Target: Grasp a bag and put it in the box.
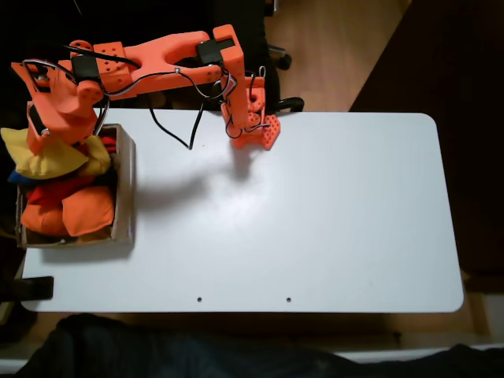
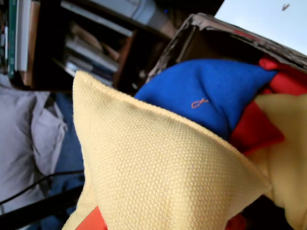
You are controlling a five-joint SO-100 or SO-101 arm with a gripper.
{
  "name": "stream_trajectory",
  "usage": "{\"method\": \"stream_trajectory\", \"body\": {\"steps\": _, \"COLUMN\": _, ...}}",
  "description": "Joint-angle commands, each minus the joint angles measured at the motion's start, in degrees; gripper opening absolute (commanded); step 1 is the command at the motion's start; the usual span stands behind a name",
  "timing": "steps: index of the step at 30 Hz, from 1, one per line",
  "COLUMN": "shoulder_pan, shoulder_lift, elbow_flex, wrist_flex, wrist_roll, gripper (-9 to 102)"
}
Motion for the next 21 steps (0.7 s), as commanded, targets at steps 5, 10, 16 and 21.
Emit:
{"method": "stream_trajectory", "body": {"steps": 5, "shoulder_pan": -1.93, "shoulder_lift": 8.88, "elbow_flex": 0.70, "wrist_flex": -0.70, "wrist_roll": -0.09, "gripper": 12}}
{"method": "stream_trajectory", "body": {"steps": 10, "shoulder_pan": -3.16, "shoulder_lift": 10.72, "elbow_flex": 0.88, "wrist_flex": 0.26, "wrist_roll": 0.53, "gripper": 12}}
{"method": "stream_trajectory", "body": {"steps": 16, "shoulder_pan": -4.83, "shoulder_lift": 12.22, "elbow_flex": 0.62, "wrist_flex": 0.00, "wrist_roll": 1.85, "gripper": 13}}
{"method": "stream_trajectory", "body": {"steps": 21, "shoulder_pan": -6.86, "shoulder_lift": 13.45, "elbow_flex": 0.88, "wrist_flex": -0.62, "wrist_roll": 1.85, "gripper": 13}}
